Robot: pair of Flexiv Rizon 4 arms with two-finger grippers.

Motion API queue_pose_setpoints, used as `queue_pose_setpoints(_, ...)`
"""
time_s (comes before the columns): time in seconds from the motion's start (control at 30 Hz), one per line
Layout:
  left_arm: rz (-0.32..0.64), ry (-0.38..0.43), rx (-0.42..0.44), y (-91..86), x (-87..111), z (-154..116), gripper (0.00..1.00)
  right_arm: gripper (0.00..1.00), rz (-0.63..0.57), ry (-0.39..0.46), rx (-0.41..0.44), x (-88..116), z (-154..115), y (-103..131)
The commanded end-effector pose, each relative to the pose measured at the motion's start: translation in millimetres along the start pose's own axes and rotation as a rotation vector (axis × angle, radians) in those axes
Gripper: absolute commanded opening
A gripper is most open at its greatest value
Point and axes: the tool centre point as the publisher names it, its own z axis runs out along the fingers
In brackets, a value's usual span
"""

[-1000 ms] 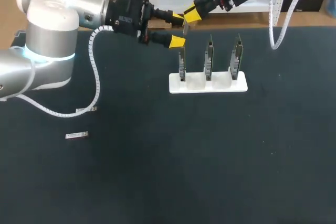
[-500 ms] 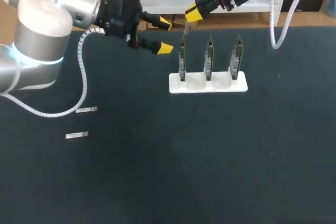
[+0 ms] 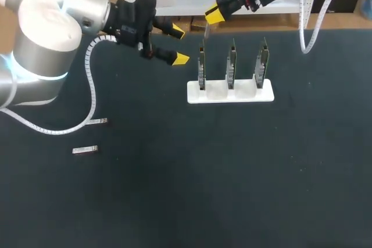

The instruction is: Pick up the optical module with the left hand, and insert it into the network port with the right hand.

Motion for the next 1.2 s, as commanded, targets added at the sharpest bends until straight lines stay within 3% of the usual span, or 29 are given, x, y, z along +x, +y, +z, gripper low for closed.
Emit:
queue_pose_setpoints(0.03,-0.023,0.036,-0.008,6.4,3.6,2.7,1.00,0.00,0.001,0.002,0.000,-0.1,-0.3,-0.7)
queue_pose_setpoints(0.6,-0.038,0.049,-0.008,8.7,5.0,2.6,1.00,0.00,0.005,0.007,0.005,1.5,-2.2,0.6)
queue_pose_setpoints(1.2,-0.035,0.023,0.008,6.8,1.8,0.5,1.00,0.00,-0.004,0.067,0.008,1.4,-1.2,8.0)
